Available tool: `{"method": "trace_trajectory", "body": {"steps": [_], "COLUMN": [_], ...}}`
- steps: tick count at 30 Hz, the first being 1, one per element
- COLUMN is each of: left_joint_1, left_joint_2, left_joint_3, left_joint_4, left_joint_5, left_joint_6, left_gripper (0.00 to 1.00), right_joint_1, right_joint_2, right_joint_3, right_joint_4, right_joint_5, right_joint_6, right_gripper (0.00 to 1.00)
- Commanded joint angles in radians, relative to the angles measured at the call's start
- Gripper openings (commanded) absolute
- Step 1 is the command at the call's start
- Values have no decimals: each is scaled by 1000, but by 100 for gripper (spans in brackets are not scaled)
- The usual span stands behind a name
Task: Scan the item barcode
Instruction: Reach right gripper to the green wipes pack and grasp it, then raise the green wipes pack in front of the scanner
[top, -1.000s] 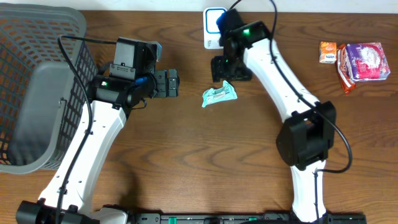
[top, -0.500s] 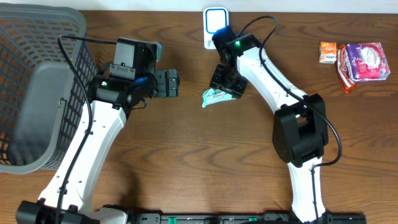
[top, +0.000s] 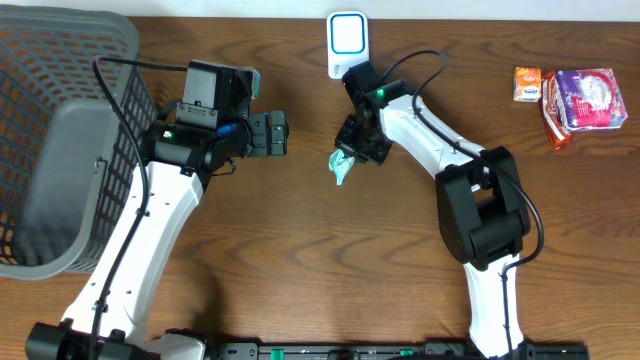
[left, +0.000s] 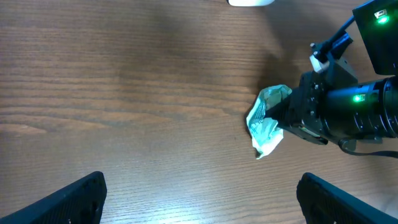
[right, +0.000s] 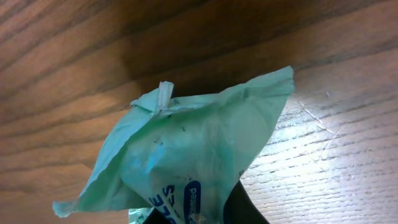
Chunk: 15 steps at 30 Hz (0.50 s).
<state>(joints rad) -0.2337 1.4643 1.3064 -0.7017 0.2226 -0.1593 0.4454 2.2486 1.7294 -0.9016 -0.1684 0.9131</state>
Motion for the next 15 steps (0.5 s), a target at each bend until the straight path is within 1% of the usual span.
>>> {"method": "trace_trajectory", "body": {"steps": [1,5,8,12,15], "left_joint_1": [3,3,3,3,3], "left_joint_2": [0,0,0,0,0], "left_joint_3": [5,5,5,5,5], "left_joint_4": [-2,-2,-2,-2,-2], "left_joint_5": [-6,-6,-6,-6,-6], "left_joint_6": [6,6,6,6,6], "left_gripper": [98,98,98,98,98], "right_joint_1": [-6,4,20,26,20], "right_joint_2": [-8,-21,-21,-22,-22], "right_joint_3": [44,146,182,212,257], "right_joint_4": [-43,-63,-61,-84,-132], "right_joint_5": [20,20,30,61,117], "right_joint_6": [-133,-216,-265,-294,-294], "right_gripper": [1,1,1,1,1]}}
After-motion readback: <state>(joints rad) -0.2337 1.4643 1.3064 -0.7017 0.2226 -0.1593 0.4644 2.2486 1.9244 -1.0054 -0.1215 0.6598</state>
